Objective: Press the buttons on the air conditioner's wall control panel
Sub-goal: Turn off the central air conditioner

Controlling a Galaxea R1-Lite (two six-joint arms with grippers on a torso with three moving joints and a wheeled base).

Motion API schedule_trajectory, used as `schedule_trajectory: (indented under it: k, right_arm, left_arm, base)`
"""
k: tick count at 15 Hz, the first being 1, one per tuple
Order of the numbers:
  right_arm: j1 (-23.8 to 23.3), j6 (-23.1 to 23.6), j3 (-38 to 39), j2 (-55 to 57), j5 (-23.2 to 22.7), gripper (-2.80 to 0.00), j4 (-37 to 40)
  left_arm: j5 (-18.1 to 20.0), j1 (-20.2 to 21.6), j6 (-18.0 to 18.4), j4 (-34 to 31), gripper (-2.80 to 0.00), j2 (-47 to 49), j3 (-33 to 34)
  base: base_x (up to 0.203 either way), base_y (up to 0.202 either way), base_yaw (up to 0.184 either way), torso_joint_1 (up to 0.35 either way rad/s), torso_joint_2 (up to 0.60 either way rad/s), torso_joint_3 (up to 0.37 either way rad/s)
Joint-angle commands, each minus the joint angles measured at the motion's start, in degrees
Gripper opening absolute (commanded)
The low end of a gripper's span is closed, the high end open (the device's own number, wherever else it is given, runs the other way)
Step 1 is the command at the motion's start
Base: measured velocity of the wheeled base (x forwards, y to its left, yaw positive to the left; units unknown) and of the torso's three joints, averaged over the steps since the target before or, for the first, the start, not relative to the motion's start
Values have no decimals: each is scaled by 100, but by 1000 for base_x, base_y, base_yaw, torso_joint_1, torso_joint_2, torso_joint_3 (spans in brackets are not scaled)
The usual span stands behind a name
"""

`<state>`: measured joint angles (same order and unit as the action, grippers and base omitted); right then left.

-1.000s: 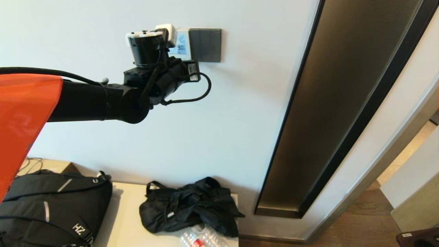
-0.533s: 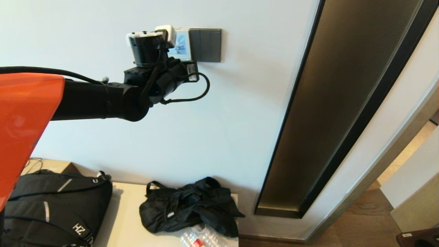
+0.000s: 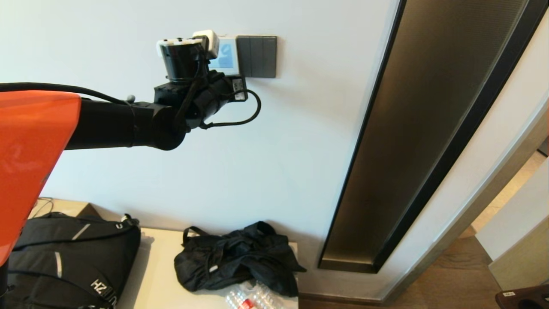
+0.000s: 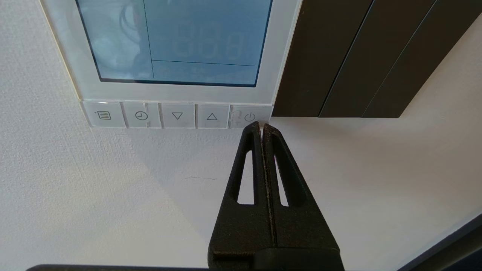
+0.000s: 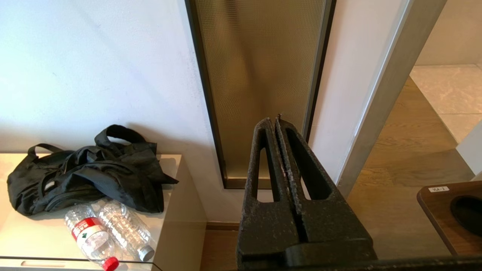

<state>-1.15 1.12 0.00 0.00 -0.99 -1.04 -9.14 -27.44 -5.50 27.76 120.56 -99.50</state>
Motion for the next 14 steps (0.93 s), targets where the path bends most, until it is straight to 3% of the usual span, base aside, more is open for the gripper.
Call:
schedule_trajectory:
  k: [1, 8, 14]
  right_arm:
    - [0, 2, 0, 9, -7, -280, -2]
    - [0, 2, 9, 9, -7, -280, -2]
    - [0, 2, 1, 9, 0, -280, -2]
  left_arm:
    - [-9, 2, -3, 28, -280, -7, 13]
    - [-17, -7, -3, 174, -280, -462, 565]
    - [-45, 2, 111, 664, -280, -1753, 2256]
  base:
    - [0, 0, 0, 0, 0, 0]
    - [0, 0, 0, 0, 0, 0]
    - [0, 0, 0, 0, 0, 0]
